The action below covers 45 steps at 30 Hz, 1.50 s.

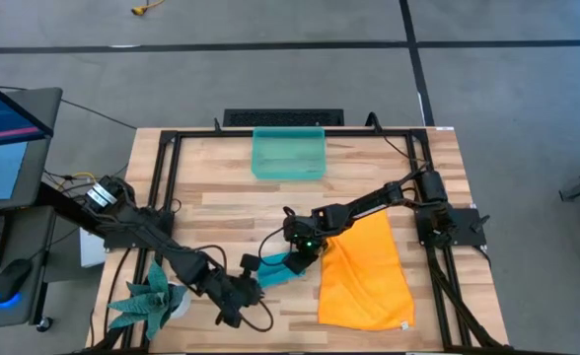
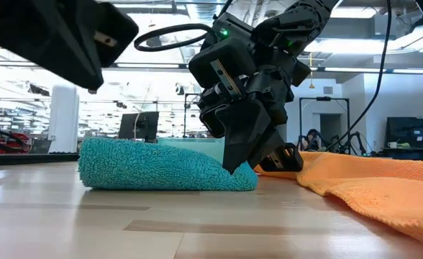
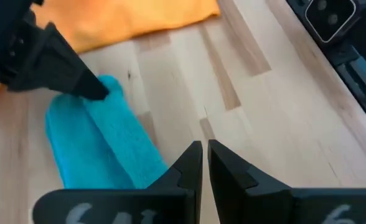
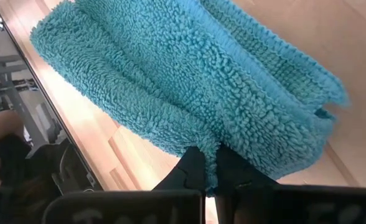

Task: Roll microfiber towels into tight, uniform cylinder then place into a basket
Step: Roll the blue microfiber cloth

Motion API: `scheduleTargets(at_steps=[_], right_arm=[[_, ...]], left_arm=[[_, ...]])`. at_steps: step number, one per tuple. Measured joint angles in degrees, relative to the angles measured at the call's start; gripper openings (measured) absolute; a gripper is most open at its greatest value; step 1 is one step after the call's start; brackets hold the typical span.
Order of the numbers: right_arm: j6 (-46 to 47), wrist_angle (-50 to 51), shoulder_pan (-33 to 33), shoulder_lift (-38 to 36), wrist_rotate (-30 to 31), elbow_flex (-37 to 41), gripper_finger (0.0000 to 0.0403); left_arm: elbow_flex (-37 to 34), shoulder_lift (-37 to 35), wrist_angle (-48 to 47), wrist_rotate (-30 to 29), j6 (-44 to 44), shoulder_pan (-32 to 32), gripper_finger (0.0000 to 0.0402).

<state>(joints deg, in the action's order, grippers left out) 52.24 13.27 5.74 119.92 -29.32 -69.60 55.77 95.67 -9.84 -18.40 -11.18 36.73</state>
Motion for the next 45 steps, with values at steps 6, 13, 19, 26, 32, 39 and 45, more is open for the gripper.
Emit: scheduleTargets(at_steps=[6, 13, 19, 26, 32, 39, 45], right_arm=[[0.01, -0.12, 0.00, 0.00, -0.02, 0.02, 0.0021], [0.01, -0.30, 0.00, 0.00, -0.42, 0.07, 0.0024], [-0.05, -0.35, 0.00, 0.00, -0.44, 0.07, 0.0021], [-0.06, -0.39, 0.22, 0.01, -0.64, 0.09, 0.0021], [-0.15, -0.45, 0.28, 0.02, -1.24, 0.09, 0.0022], [-0.21, -0.45, 0.28, 0.07, -1.46, 0.09, 0.0021], [-0.34, -0.45, 0.31, 0.07, -1.51, 0.09, 0.0023]], left_arm=[[0.06, 2.20, 3.06, 5.50, 1.81, -3.03, 0.0020], [0.07, 7.73, 4.87, 9.11, 0.86, -5.82, 0.0020], [0.07, 7.79, 2.29, 4.83, -0.51, -5.82, 0.0020], [0.07, 7.79, -2.92, -2.61, -3.81, -6.71, 0.0020], [0.07, 7.79, -2.75, -3.11, -4.30, -6.80, 0.0020], [0.07, 7.79, -2.10, -3.63, -4.53, -6.80, 0.0020], [0.07, 7.46, -1.17, -6.16, -3.83, -6.80, 0.0020]])
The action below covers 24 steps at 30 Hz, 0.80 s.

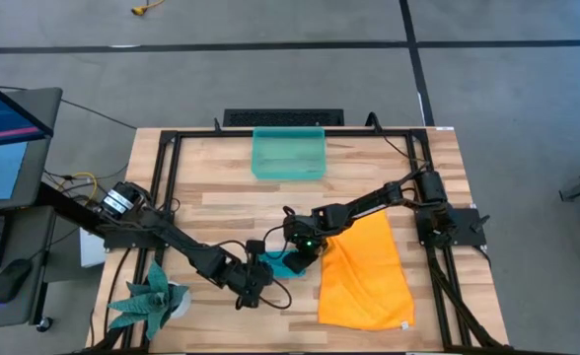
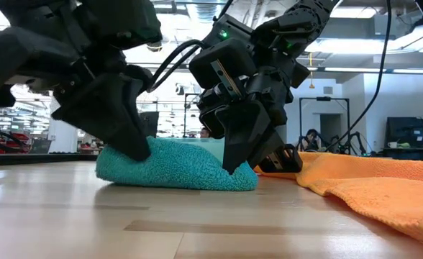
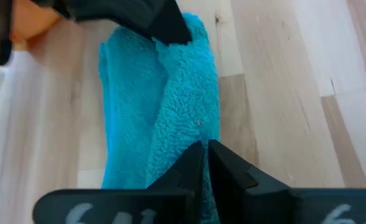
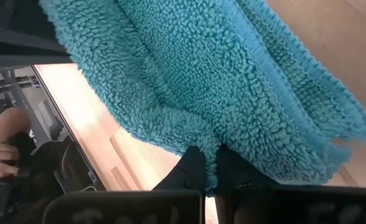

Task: Roll microfiber towels into tight, uniform cylinder then place into a basket
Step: Roll the blue microfiber cloth

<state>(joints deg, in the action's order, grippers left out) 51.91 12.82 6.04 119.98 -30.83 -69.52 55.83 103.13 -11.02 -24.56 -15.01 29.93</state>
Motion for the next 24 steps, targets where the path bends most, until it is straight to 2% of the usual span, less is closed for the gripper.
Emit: scheduleTargets(at_steps=[11, 24], right_arm=[[-0.86, 0.00, 0.07, 0.00, -0.13, 0.00, 0.0023], [-0.97, -0.02, 0.07, 0.00, -0.20, 0.00, 0.0022]], left_arm=[[0.04, -1.86, -0.69, -3.64, -0.86, 0.00, 0.0020], [0.04, -1.86, -7.24, -4.21, -11.73, -1.26, 0.0020]])
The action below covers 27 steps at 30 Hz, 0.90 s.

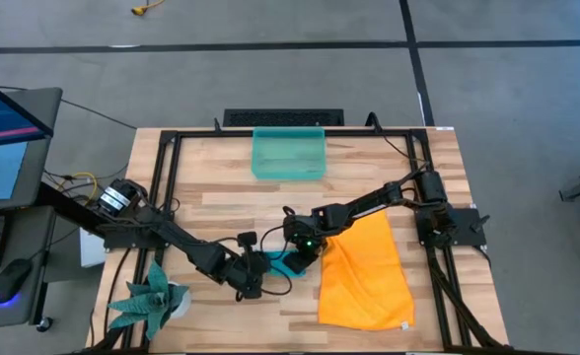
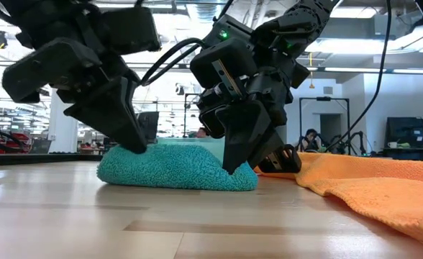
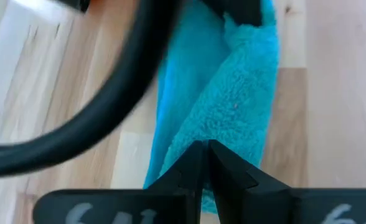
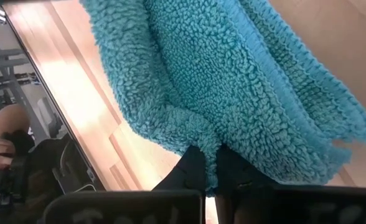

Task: Roll microfiber towels into tight, uniform cylinder then place into a basket
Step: Roll the blue microfiber cloth

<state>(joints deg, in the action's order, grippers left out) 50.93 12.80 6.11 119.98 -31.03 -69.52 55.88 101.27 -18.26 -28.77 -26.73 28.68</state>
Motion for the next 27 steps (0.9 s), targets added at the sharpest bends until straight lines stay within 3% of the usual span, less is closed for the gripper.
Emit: scheduleTargets(at_steps=[6, 15, 27], right_arm=[[-0.37, -0.38, 0.00, 0.04, -0.24, 0.03, 0.0029], [-2.06, -2.33, 0.00, 0.11, -0.85, 0.15, 0.0027], [-4.48, -3.23, 0.99, 0.13, 1.16, 0.09, 0.0112]], left_arm=[[-1.37, 0.00, 0.23, 4.38, -1.74, -0.56, 0.0020], [-6.19, -0.18, 6.44, 6.42, -5.39, -0.56, 0.0020], [-6.23, -0.18, 5.12, 9.99, -11.06, 0.07, 0.0020]])
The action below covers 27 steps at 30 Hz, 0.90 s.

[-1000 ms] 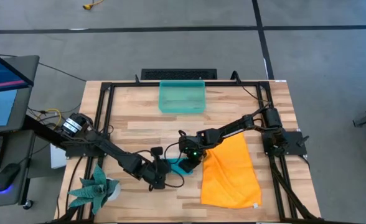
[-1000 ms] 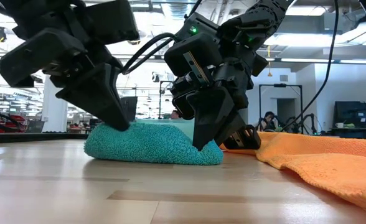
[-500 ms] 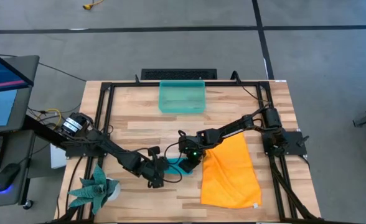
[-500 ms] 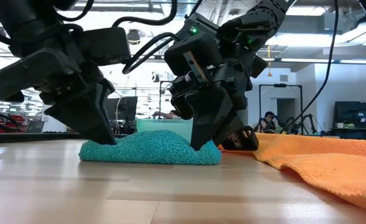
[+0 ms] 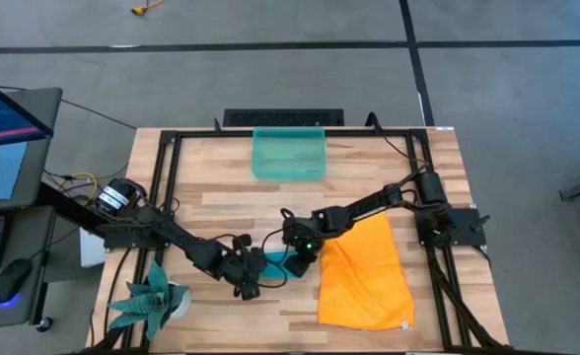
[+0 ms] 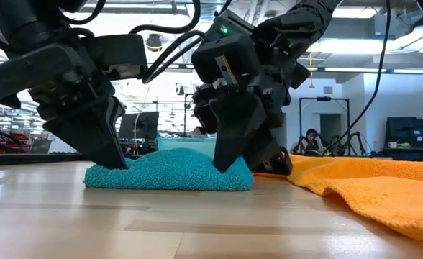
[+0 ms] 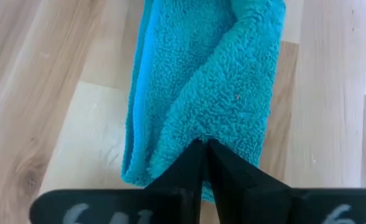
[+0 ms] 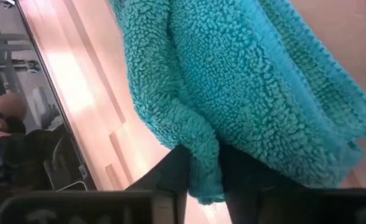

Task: Roll microfiber towels into tight, uniform cylinder then place into a basket
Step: Roll the blue microfiber cloth

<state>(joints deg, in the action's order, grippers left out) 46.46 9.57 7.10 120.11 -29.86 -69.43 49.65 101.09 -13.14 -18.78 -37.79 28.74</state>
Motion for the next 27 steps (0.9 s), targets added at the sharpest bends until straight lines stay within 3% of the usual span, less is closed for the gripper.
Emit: scheduleTargets(at_steps=[5, 11, 18, 23, 27], right_arm=[[-0.09, -0.46, -1.51, -0.07, -5.94, 0.00, 0.0143], [-6.19, 2.86, -2.77, -4.93, -3.36, 0.35, 0.0143], [-16.14, 8.89, -3.46, -15.70, 8.27, 0.28, 0.0133], [-28.22, 8.10, 1.86, -20.82, 19.33, 0.13, 0.0133], [-31.60, 10.25, 5.61, -21.30, 28.01, 0.11, 0.0134]], left_arm=[[0.00, 0.03, -0.81, 0.48, -1.90, 0.16, 0.0020], [-0.04, 0.10, -0.86, 0.52, -1.96, 0.16, 0.0020], [-0.11, 0.16, -0.69, 0.51, -2.11, 0.16, 0.0020], [-0.16, 0.17, -0.37, 0.11, -2.11, 0.21, 0.0020], [-0.20, 0.18, -0.21, 0.08, -2.11, 0.21, 0.0020]])
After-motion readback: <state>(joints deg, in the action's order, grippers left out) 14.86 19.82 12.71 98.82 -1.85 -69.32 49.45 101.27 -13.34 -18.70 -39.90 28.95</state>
